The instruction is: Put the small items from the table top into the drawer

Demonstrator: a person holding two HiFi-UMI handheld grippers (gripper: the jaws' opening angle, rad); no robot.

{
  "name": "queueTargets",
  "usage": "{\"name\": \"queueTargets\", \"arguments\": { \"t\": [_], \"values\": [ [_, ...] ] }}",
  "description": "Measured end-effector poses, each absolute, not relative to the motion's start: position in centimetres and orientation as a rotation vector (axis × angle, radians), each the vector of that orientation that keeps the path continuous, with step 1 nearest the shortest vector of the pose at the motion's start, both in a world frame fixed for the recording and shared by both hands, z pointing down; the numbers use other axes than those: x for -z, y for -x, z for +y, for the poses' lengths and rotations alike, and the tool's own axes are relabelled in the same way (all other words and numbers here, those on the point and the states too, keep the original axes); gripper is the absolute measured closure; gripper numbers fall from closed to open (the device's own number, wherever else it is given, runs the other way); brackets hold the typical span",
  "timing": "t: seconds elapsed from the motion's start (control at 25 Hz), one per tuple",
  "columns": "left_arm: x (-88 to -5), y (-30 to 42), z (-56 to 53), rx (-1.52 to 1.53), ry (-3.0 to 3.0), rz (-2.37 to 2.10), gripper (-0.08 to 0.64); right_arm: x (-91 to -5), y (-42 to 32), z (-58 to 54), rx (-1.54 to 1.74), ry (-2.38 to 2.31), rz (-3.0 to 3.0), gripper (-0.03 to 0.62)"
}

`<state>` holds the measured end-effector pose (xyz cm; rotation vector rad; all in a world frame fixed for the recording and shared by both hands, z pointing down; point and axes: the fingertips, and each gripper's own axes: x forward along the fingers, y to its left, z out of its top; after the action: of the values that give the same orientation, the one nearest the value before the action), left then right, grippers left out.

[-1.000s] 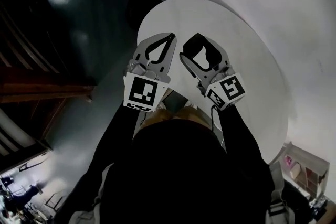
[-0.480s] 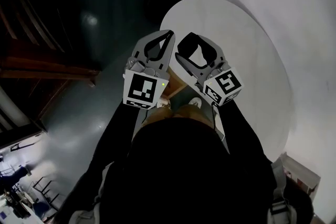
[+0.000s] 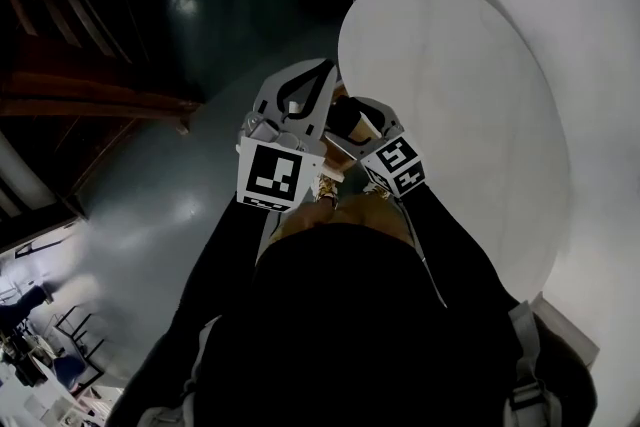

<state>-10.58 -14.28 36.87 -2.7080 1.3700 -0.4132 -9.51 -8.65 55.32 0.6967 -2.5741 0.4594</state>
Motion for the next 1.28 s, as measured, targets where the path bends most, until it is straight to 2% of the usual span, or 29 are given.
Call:
{"name": "queueTargets", "arguments": {
  "t": [0.28, 0.6, 1.28],
  "values": [
    [-38.9, 14.4, -13.0, 0.46, 2.709, 1.451, 0.545, -63.6, 11.7, -5.4, -0.617, -0.6, -2.413, 0.253],
    [-40.3, 16.3, -11.8, 0.487, 2.727, 1.488, 0.545, -72.8, 9.6, -3.9, -0.805, -0.669, -2.08, 0.253],
    [-40.6, 16.2, -12.0, 0.476, 2.744, 1.526, 0.545, -76.5, 9.2, -3.6, -0.846, -0.607, -1.864, 0.253]
  ]
}}
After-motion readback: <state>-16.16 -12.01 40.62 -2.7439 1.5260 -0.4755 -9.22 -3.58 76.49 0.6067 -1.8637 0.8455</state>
